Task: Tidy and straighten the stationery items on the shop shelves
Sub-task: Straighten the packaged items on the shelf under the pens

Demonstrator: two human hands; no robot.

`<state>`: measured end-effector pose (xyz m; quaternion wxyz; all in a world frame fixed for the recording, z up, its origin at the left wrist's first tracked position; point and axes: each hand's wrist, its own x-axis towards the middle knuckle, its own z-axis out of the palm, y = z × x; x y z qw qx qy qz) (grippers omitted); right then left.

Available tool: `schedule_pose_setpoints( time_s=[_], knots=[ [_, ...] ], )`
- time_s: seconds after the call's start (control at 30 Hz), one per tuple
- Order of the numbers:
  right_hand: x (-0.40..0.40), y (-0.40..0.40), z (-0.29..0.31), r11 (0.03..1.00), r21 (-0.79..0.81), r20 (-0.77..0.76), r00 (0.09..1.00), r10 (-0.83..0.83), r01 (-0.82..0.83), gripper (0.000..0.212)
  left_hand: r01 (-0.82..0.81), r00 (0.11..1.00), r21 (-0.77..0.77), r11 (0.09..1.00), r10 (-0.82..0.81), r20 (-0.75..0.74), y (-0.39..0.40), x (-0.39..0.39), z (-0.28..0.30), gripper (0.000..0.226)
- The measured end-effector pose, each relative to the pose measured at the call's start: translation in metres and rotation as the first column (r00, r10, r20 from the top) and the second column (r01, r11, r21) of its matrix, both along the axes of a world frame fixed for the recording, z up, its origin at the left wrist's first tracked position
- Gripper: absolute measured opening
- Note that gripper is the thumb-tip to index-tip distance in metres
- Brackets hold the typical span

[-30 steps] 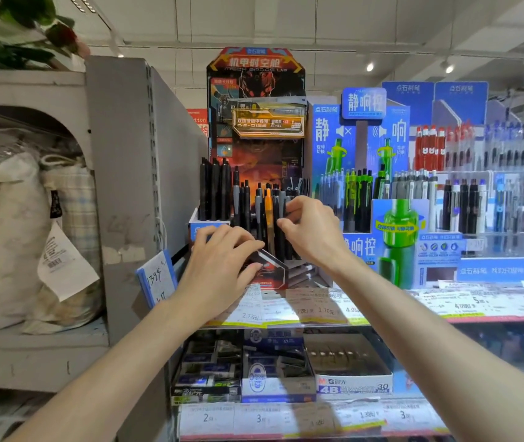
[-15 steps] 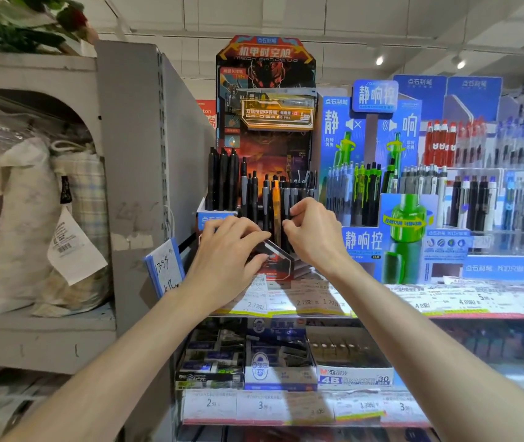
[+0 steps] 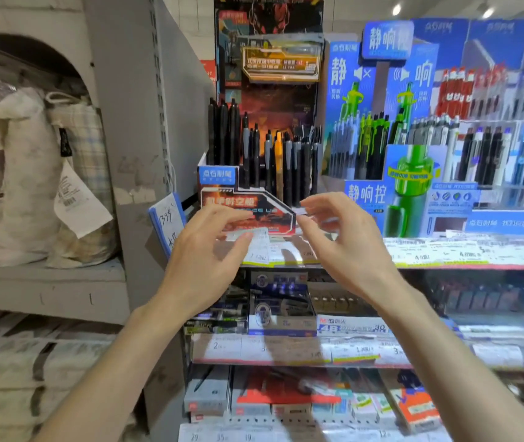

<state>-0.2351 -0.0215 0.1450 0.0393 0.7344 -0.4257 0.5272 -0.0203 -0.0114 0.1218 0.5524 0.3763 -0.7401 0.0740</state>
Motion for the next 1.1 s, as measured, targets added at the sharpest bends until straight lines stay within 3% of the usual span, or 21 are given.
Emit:
schedule_pose_setpoints(
  time_s=[0.17,0.47,0.67,0.8,0.93,1.1],
  knots=[
    [-0.015,0.027,-0.045,0.997,0.002,0.052,0.996,0.074,-0.075,0.008,0.009,0.994,0.017,1.000,-0.007,-0.105,0.022,-0.002,-0.040,0.014],
    [-0.048,0.010,-0.133,0.979,0.200,-0.108,0.993,0.047,-0.025,0.006,-0.029,0.993,0.316,0.948,0.065,-0.103,-0.003,-0.002,-0.117,0.017],
    [-0.051,-0.020,-0.134,0.964,0.255,-0.246,0.969,-0.013,0.078,0.005,-0.157,0.987,0.384,0.910,0.153,0.042,-0.030,0.002,-0.120,0.018],
    [-0.042,-0.053,-0.121,0.913,0.349,-0.371,0.926,-0.070,0.209,0.020,-0.262,0.960,0.426,0.866,0.188,0.209,-0.060,0.006,-0.113,0.026],
    [-0.030,-0.077,-0.109,0.878,0.443,-0.386,0.923,0.007,0.179,0.020,-0.236,0.964,0.452,0.860,0.148,0.221,-0.089,0.004,-0.106,0.028],
    [-0.013,-0.101,-0.106,0.815,0.512,-0.534,0.844,0.054,0.272,0.027,-0.332,0.928,0.532,0.779,0.169,0.331,-0.120,0.006,-0.103,0.033]
  ],
)
